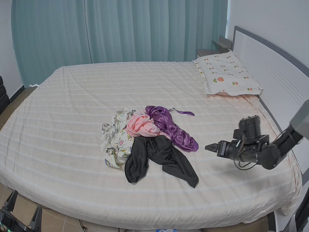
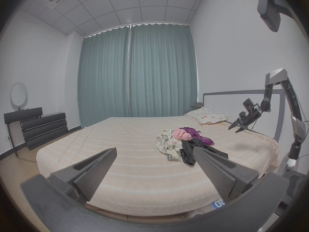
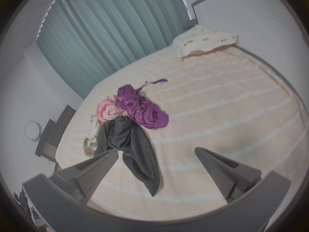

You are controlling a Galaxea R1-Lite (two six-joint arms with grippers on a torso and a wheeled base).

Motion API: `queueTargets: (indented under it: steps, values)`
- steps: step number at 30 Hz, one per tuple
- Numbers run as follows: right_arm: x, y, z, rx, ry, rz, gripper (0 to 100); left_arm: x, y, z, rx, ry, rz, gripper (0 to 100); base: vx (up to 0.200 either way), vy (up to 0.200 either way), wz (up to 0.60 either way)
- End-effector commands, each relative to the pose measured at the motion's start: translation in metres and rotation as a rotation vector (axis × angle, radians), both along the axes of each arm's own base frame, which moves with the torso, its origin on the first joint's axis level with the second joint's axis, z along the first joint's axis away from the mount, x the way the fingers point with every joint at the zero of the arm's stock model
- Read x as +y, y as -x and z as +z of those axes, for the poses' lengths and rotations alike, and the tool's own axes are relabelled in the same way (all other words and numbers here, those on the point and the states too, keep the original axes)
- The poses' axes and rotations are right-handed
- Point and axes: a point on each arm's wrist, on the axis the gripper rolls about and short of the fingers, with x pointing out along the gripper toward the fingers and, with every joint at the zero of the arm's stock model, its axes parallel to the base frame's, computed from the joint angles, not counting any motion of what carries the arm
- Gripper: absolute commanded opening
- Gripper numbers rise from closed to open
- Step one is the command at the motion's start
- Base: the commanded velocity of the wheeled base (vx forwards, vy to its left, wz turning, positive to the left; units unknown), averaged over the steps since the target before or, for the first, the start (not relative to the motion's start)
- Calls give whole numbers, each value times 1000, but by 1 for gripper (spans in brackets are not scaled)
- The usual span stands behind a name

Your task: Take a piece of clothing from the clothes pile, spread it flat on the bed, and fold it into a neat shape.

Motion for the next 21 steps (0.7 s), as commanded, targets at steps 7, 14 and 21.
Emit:
queueTargets:
  steps: [7,14,21]
  values:
    - [65,-30,-89,69,20,62,100,0,0,-5,2,4,0,100,0,0,0]
    - [70,-33,-102,80,34,77,100,0,0,-5,2,4,0,100,0,0,0]
    - [80,-32,-110,82,39,111,100,0,0,-5,2,6,0,100,0,0,0]
